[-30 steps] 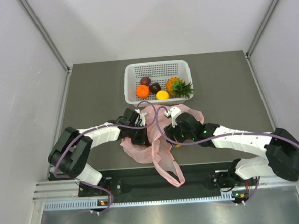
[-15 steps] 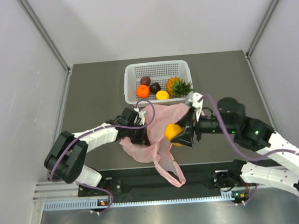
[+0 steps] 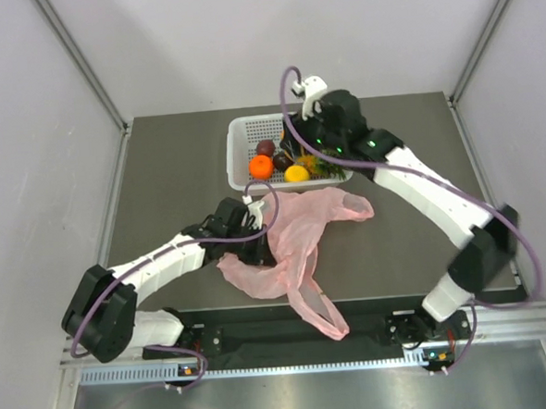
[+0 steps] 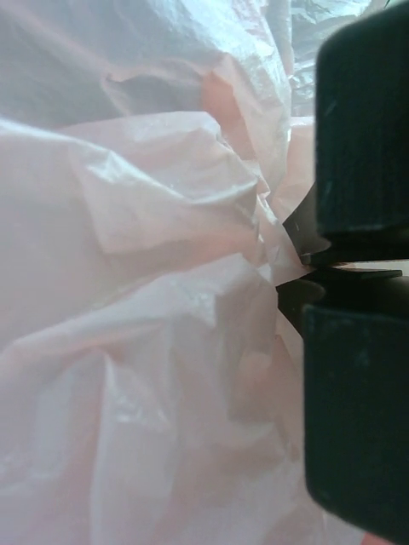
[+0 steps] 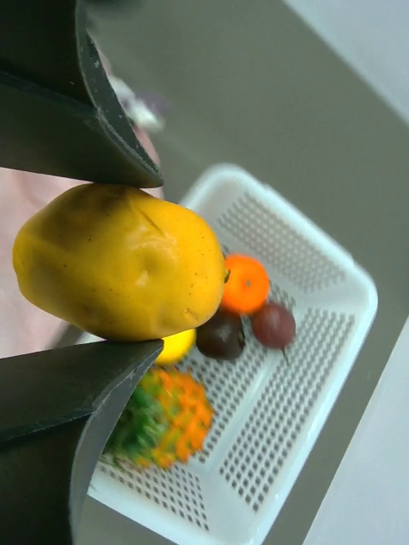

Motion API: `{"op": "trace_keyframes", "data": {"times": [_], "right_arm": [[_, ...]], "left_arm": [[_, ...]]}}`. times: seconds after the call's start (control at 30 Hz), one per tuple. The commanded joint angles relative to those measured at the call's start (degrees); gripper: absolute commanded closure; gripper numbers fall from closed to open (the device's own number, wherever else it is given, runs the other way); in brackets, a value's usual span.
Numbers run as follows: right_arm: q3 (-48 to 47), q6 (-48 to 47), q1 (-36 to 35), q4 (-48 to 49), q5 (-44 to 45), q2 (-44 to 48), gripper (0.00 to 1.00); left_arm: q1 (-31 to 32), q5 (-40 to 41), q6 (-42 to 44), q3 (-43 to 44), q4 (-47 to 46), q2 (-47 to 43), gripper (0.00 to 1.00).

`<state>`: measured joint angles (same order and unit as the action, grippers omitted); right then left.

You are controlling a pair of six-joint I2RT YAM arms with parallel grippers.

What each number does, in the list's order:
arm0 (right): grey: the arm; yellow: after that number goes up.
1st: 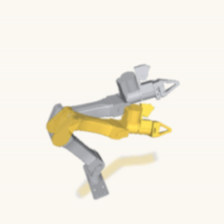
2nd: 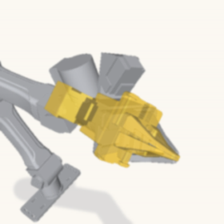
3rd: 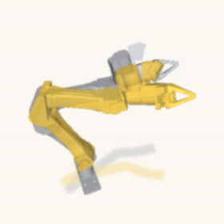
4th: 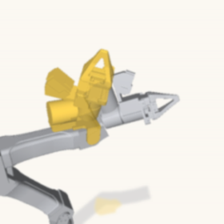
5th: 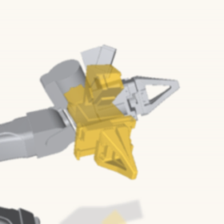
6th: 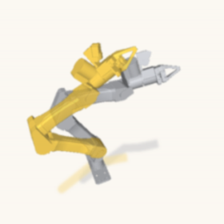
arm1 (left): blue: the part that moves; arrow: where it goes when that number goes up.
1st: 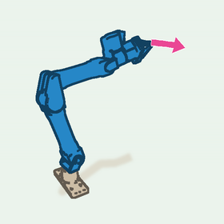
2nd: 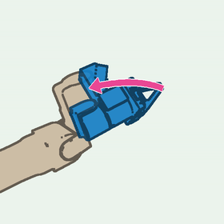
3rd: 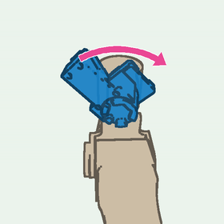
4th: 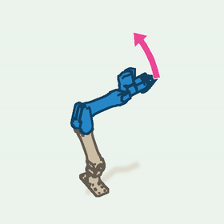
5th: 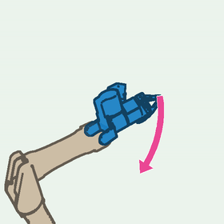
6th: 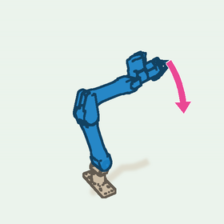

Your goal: Untie the knot of the plastic bag and take out the fruit

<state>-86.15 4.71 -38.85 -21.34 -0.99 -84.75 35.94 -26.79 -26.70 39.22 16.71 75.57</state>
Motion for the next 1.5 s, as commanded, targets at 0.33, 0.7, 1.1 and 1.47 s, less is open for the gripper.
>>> {"op": "trace_keyframes", "data": {"times": [0.33, 0.7, 1.1, 1.47], "right_arm": [[-26.9, 1.9, 5.9, -2.2, 1.9, -36.2, 0.99], [-30.0, 1.4, 6.5, -5.8, 2.8, -38.7, 0.01], [-7.1, 2.4, 6.6, 1.3, -1.8, -1.9, 0.0], [13.5, 3.3, 6.5, -4.2, 4.7, 32.6, 0.0]], "left_arm": [[1.2, 1.2, -2.2, -1.9, 2.2, -9.6, 1.0], [1.2, 2.1, -2.7, -2.0, 1.8, -10.4, 1.0], [1.2, 3.6, -2.6, -0.1, 1.0, -12.4, 1.0], [1.2, 5.3, -0.6, 4.2, 1.6, -14.0, 1.0]]}}
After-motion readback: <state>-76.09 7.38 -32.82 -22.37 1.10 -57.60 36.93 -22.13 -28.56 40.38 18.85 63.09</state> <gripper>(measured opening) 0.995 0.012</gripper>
